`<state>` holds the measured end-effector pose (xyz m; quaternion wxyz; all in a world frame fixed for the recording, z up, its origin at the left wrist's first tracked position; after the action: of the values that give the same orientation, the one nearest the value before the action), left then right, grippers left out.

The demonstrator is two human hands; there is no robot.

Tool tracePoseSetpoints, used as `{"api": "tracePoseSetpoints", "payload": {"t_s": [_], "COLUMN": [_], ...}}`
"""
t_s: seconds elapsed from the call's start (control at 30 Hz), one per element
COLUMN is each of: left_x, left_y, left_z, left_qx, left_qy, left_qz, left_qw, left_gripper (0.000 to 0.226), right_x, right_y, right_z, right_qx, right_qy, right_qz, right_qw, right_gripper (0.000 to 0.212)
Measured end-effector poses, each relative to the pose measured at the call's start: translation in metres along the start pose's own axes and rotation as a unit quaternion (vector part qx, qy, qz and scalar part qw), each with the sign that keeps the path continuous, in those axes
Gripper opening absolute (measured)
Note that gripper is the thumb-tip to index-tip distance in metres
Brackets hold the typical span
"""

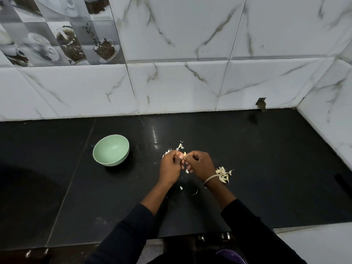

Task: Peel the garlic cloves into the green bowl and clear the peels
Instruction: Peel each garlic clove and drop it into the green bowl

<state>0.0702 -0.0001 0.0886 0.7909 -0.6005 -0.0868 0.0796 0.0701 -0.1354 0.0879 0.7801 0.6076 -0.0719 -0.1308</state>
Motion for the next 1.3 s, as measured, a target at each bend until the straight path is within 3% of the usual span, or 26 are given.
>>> {"api": "tracePoseSetpoints", "payload": {"t_s": [0.2, 0.43, 0.6, 0.97, 1.3], "left_x": [-0.003, -0.009, -0.012, -0.003, -0.003], "left_y": [0.0, -0.009, -0.012, -0.01, -0.01], "left_z": [0.004, 0.012, 0.015, 0.02, 0.018], "left_qx": [0.005, 0.134, 0.18, -0.002, -0.01], "left_qy": [-0.013, -0.03, -0.025, 0.004, 0.003], "left_qz": [-0.011, -0.133, -0.169, -0.013, -0.015], "left_qw": [1.0, 0.982, 0.969, 1.0, 1.0], "left_gripper": [0.019, 0.018, 0.014, 0.006, 0.007], "right_x": [0.0, -0.003, -0.003, 0.005, 0.002], "right_y": [0.0, -0.001, 0.001, 0.0, 0.002], "right_z": [0.004, 0.002, 0.001, 0.003, 0.004], "right_qx": [0.037, 0.08, 0.103, 0.008, -0.029], "right_qy": [0.0, 0.043, 0.076, 0.088, 0.069], "right_qz": [-0.001, -0.013, -0.022, 0.026, 0.029], "right_qw": [0.999, 0.996, 0.992, 0.996, 0.997], "right_gripper": [0.015, 0.015, 0.02, 0.01, 0.013]}}
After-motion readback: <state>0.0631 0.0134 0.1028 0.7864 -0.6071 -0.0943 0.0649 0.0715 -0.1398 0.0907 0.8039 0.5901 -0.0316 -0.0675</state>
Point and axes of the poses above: each hand's wrist, its own x-axis towards the middle knuckle, its own z-axis out of the back of the hand, y = z × x, the point moved 5 cm from there along x, towards the middle knuckle, and after that the axes turned 13 degrees about -y, right-handed, at the moved point
